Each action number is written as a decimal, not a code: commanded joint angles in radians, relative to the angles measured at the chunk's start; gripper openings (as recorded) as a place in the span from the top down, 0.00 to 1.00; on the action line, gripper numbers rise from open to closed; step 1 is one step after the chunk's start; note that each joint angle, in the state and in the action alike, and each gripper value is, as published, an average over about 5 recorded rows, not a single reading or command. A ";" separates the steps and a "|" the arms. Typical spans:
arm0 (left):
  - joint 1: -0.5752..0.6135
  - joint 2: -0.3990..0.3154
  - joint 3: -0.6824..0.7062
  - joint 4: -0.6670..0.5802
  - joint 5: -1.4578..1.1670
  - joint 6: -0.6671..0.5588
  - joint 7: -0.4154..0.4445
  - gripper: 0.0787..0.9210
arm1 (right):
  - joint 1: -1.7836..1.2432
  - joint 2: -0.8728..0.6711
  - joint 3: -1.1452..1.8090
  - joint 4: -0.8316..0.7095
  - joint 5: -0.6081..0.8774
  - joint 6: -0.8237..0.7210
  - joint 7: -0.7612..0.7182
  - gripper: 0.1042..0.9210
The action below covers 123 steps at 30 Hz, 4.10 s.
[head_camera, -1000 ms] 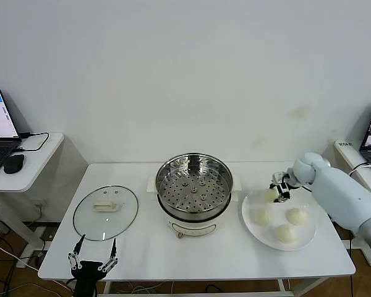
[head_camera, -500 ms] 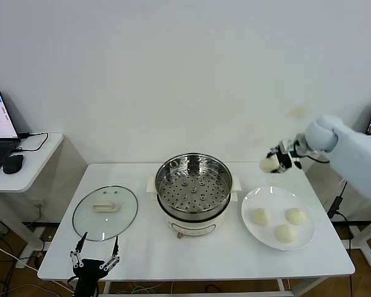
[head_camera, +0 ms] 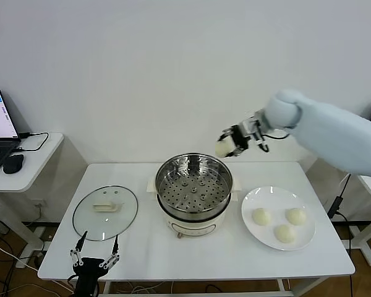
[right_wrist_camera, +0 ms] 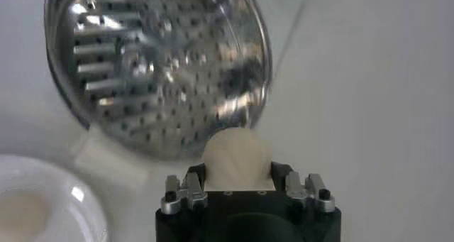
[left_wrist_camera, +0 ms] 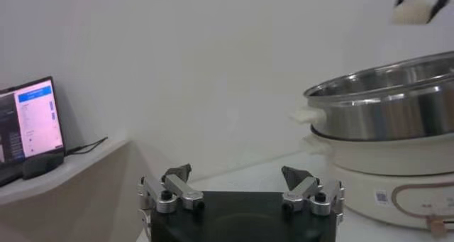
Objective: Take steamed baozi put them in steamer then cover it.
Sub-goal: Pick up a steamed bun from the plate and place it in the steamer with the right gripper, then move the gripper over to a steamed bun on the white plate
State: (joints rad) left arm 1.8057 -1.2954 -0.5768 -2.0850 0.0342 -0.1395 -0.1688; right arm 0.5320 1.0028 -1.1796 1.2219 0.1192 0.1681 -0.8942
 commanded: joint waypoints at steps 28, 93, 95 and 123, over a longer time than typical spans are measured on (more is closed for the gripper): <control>0.005 -0.015 -0.009 -0.019 -0.016 -0.009 0.002 0.12 | -0.136 0.345 -0.024 -0.388 -0.562 0.420 0.088 0.41; 0.026 -0.024 -0.008 -0.073 -0.018 0.008 0.010 0.12 | -0.533 -0.467 0.297 0.227 -0.197 -0.438 -0.111 0.12; 0.026 -0.024 -0.011 -0.072 -0.019 0.007 0.010 0.12 | -0.553 -0.443 0.309 0.209 -0.197 -0.434 -0.104 0.12; 0.009 -0.020 -0.021 -0.041 -0.023 0.000 0.013 0.12 | -0.613 -0.229 0.368 -0.030 -0.279 -0.387 -0.071 0.18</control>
State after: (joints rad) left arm 1.8160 -1.3156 -0.5993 -2.1299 0.0117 -0.1406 -0.1571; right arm -0.0608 0.7279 -0.8250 1.2444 -0.1454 -0.2212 -0.9678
